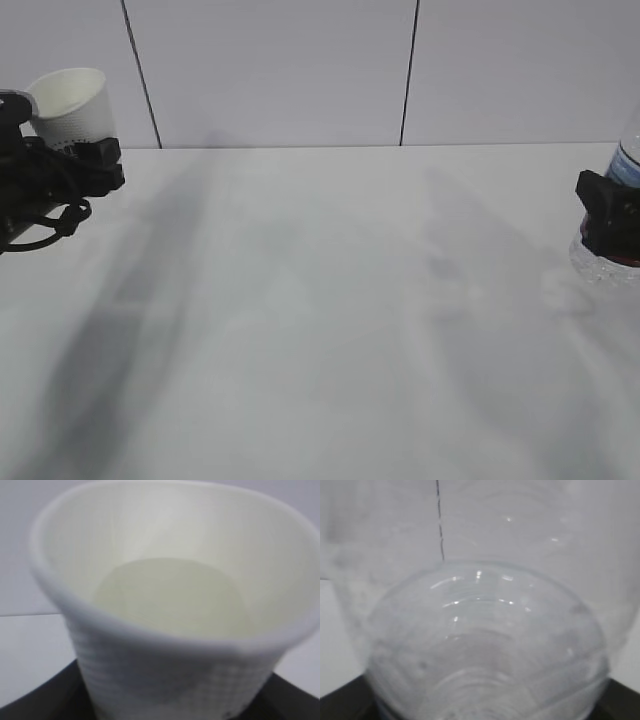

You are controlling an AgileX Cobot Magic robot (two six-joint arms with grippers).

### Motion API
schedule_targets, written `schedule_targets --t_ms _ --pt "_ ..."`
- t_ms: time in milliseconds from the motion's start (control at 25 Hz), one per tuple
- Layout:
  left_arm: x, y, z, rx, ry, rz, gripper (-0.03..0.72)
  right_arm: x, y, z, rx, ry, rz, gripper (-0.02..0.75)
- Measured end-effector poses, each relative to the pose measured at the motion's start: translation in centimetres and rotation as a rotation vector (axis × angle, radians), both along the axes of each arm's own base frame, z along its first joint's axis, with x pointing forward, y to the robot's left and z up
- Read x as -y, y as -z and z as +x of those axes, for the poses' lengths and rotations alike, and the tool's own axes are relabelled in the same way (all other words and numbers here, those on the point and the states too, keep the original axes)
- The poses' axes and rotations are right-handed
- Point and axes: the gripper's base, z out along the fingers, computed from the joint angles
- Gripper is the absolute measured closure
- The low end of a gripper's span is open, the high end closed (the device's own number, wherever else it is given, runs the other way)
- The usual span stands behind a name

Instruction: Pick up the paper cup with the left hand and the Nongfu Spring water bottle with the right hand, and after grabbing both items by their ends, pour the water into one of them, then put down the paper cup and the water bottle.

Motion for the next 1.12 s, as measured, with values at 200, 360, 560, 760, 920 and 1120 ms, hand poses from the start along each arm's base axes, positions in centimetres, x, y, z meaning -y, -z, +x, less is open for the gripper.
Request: schedule_targets --t_ms 200,360,560,760,920,1120 --pt "0.0 0.2 0.1 0.004 -0.004 -0.002 0.202 0.0 0.0 0.0 0.0 0.0 0.0 0.218" --pt "-0.1 1.0 0.1 -0.015 -0.009 -0.001 0.202 0.0 0.0 0.0 0.0 0.0 0.0 0.218" --pt "-0.1 1.6 0.2 -0.01 -0.013 -0.001 0.202 0.0 0.0 0.0 0.0 0.0 -0.002 0.208" --pt "0.0 1.9 0.5 -0.01 -0.016 -0.004 0.202 0.0 0.0 0.0 0.0 0.0 -0.002 0.218" --pt "0.1 2.6 1.4 -0.016 -0.019 -0.022 0.202 0.0 0.0 0.0 0.0 0.0 -0.002 0.218" --pt "0.3 2.6 2.5 -0.003 -0.019 -0.028 0.202 0.0 0.0 0.0 0.0 0.0 -0.002 0.218"
